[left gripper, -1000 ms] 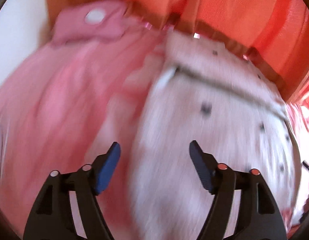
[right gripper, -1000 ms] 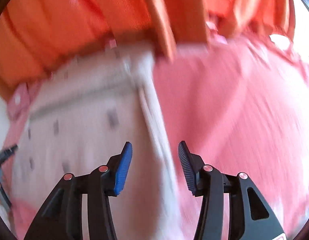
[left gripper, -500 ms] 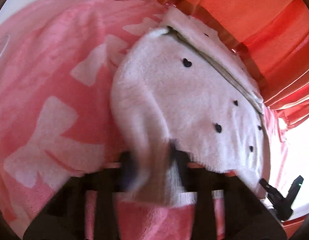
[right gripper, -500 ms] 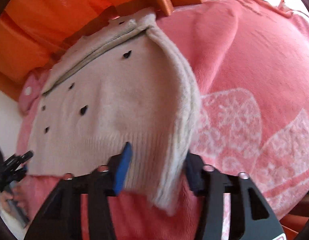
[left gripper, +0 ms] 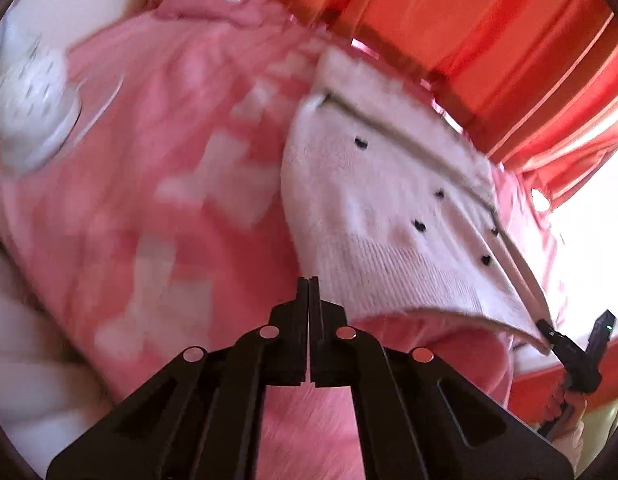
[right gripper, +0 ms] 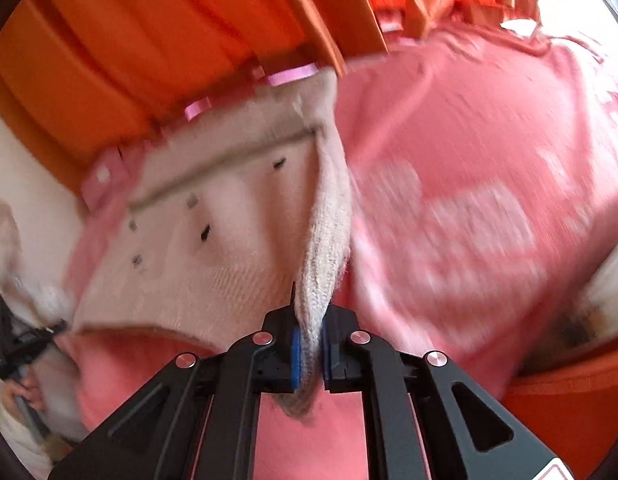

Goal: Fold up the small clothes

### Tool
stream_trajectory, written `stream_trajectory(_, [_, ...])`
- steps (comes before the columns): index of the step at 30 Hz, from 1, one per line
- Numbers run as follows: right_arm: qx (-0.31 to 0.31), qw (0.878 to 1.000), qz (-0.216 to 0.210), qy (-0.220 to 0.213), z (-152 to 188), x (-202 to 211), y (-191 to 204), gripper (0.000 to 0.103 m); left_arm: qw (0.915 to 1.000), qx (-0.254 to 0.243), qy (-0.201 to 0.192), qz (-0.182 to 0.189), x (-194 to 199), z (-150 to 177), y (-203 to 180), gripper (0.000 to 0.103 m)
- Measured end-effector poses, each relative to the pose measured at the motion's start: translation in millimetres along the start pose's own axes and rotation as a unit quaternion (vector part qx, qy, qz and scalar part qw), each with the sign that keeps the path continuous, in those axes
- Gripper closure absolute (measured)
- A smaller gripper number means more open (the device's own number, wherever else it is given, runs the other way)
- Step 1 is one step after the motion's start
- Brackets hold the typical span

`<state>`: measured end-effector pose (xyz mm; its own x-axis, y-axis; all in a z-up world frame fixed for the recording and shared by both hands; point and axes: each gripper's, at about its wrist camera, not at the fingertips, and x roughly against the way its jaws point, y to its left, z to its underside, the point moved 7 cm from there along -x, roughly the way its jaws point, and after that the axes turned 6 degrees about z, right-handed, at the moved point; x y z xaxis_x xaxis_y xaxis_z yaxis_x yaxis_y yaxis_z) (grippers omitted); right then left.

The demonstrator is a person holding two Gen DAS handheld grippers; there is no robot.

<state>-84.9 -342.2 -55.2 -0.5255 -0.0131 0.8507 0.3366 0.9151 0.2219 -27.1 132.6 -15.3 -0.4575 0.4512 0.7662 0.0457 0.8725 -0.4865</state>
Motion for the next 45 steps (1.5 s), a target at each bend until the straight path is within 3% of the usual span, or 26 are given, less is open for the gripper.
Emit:
stream_trajectory(3, [-0.043, 0.998, -0.006, 0.035, 18.7, -27.2, -10.6, 0.093, 0.9987, 0.046, -0.005, 0.023, -9.0, 11.3, 10.3, 0.102])
stream_trajectory(4, [-0.049, 0.998, -0.006, 0.035, 19.8, -28.6, -8.8, 0.086, 0.9981, 0.055, -0.01, 0.027, -11.5, 8.4, 13.0, 0.1])
stream_trajectory(5, [-0.051, 0.998, -0.006, 0.032, 19.8, -28.5, -6.1, 0.086, 0.9977, 0.06, -0.015, 0.026, -13.4, 5.6, 12.9, 0.087])
stream_trajectory(6, [-0.052, 0.998, -0.014, 0.031, 16.7, -29.3, -1.9, 0.083, 0.9973, 0.063, -0.025, 0.027, -17.6, -0.7, 11.6, 0.059])
stream_trajectory(7, [-0.053, 0.998, -0.02, 0.029, 15.1, -29.5, 0.5, 0.075, 0.9969, 0.066, -0.034, 0.028, -21.1, -4.7, 10.6, 0.045])
stream_trajectory(9, [-0.052, 0.998, -0.023, 0.024, 10.9, -31.5, 6.0, 0.059, 0.9959, 0.076, -0.042, 0.027, -32.7, -13.7, 9.3, 0.037])
stream_trajectory(12, [-0.061, 0.997, -0.029, 0.036, 6.7, -40.8, 13.5, 0.056, 0.9958, 0.081, -0.012, 0.041, -62.2, -18.5, 1.3, 0.029])
stream_trajectory(14, [-0.076, 0.995, -0.04, 0.046, 8.1, -49.1, 15.6, 0.053, 0.9953, 0.09, 0.01, 0.035, -82.2, -17.6, 3.3, 0.031])
stream_trajectory(16, [-0.085, 0.994, -0.04, 0.047, 7.3, -52.1, 13.4, 0.057, 0.9922, 0.114, 0.024, 0.045, -94.5, -17.2, 5.1, 0.052])
stream_trajectory(17, [-0.088, 0.994, -0.044, 0.044, 5.1, -51.2, 14.4, 0.064, 0.9908, 0.121, 0.029, 0.053, -95.4, -17.7, 4.5, 0.077])
stream_trajectory(18, [-0.09, 0.994, -0.047, 0.038, 2.1, -48.4, 15.1, 0.087, 0.9886, 0.125, 0.037, 0.075, -93.7, -19.0, 1.6, 0.089])
stream_trajectory(19, [-0.089, 0.995, -0.046, 0.028, -2.8, -41.7, 15.2, 0.093, 0.9872, 0.127, 0.036, 0.089, -89.0, -20.3, -1.6, 0.091])
stream_trajectory(24, [-0.054, 0.997, -0.027, -0.05, -20.9, 17.6, 16.7, 0.096, 0.9922, 0.071, -0.017, 0.101, -20.7, -27.9, -27.4, 0.097])
stream_trajectory(27, [-0.023, 0.998, 0.0, -0.064, -12.4, 47.5, 14.4, 0.097, 0.9939, 0.046, -0.02, 0.099, 18.5, -8.1, -33.5, 0.097])
stream_trajectory(31, [0.02, 0.999, 0.043, -0.018, 35.4, 64.0, -2.1, 0.097, 0.9957, 0.052, 0.006, 0.076, 45.0, 48.2, -19.2, 0.097])
stream_trajectory(35, [0.08, 0.991, 0.066, 0.083, 112.9, 69.4, -9.2, 0.097, 0.9909, 0.115, 0.046, 0.052, 57.5, 122.0, 5.0, 0.097])
stream_trajectory(37, [0.117, 0.986, 0.073, 0.096, 124.2, 76.2, -2.4, 0.097, 0.9918, 0.114, 0.04, 0.041, 63.0, 129.9, 2.1, 0.097])
stream_trajectory(39, [0.115, 0.99, 0.051, 0.063, 96.2, 90.3, 8.4, 0.097, 0.9943, 0.094, 0.017, 0.047, 70.5, 107.7, -12.8, 0.097])
stream_trajectory(41, [0.075, 0.997, 0.012, -0.013, 31.5, 107.2, 21.2, 0.096, 0.9954, 0.062, -0.017, 0.071, 75.6, 67.9, -32.0, 0.097])
stream_trajectory(43, [0.053, 0.994, -0.021, -0.092, -34.4, 116.3, 30.6, 0.096, 0.9934, 0.013, -0.065, 0.093, 75.2, 9.2, -57.2, 0.096])
stream_trajectory(45, [0.043, 0.988, -0.036, -0.146, -91.6, 109.3, 41.1, 0.096, 0.9888, -0.03, -0.117, 0.087, 64.3, -53.3, -78.0, 0.096])
